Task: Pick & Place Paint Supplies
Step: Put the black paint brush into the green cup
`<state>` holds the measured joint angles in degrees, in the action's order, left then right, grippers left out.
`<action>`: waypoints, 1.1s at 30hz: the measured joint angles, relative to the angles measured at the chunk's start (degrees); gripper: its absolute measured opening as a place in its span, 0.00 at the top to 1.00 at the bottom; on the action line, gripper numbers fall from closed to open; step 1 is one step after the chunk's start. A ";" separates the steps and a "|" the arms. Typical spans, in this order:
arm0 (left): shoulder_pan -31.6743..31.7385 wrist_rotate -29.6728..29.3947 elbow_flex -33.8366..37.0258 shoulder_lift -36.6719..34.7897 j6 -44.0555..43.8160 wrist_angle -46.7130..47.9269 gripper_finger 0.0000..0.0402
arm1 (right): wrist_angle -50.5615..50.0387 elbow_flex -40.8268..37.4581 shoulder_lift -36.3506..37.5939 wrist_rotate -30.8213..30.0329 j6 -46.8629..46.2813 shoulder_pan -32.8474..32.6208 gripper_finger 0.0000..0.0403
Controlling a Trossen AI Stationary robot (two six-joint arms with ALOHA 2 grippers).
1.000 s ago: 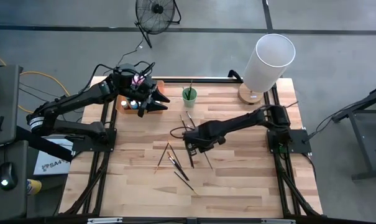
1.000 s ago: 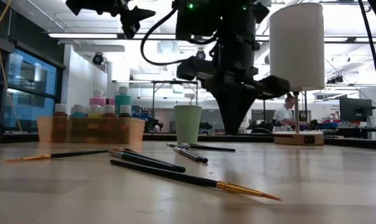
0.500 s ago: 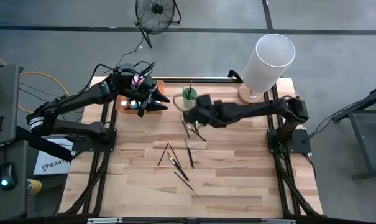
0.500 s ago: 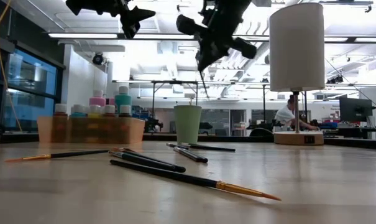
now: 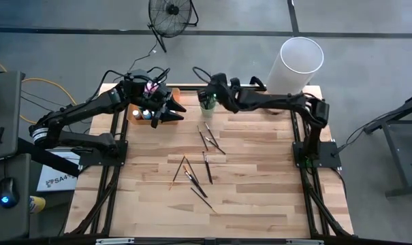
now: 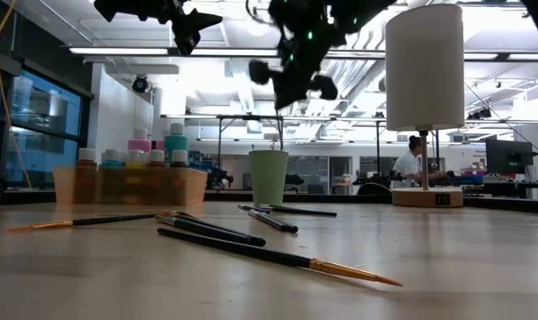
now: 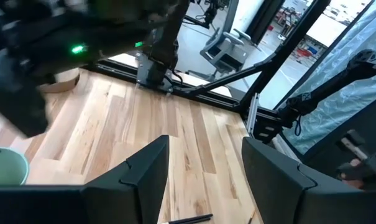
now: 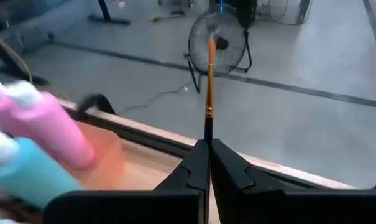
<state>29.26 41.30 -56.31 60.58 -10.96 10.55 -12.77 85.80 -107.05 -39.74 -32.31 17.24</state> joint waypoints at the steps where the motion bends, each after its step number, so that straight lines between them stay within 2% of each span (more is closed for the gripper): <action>1: 0.00 0.00 0.00 0.00 -0.01 0.08 0.50 | 1.04 0.00 -0.58 1.25 1.15 0.52 0.99; 8: 0.00 0.04 0.00 0.00 -0.96 0.36 0.50 | 1.43 0.02 -3.21 5.70 2.32 0.83 0.99; 13: 0.00 0.08 0.00 0.00 -1.33 0.36 0.50 | 1.69 0.07 -2.98 5.92 2.28 0.65 0.98; 18: 0.00 0.07 0.00 0.00 -1.33 0.36 0.50 | 1.11 0.07 -3.01 8.78 2.35 0.65 0.93; 24: 0.00 0.07 0.00 0.00 -1.36 0.34 0.50 | -0.54 0.07 -2.95 8.75 1.92 0.65 0.85; 29: 0.00 0.07 0.00 0.00 -1.35 0.34 0.50 | -4.91 0.07 -1.24 11.00 -1.76 0.08 0.81; 33: 0.00 0.07 0.00 0.00 -1.36 0.34 0.50 | -11.94 0.09 1.40 16.06 -2.20 -1.03 0.80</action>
<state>29.26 41.36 -56.31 60.58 -12.32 10.90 -24.71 85.89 -105.65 -23.68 -34.51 16.20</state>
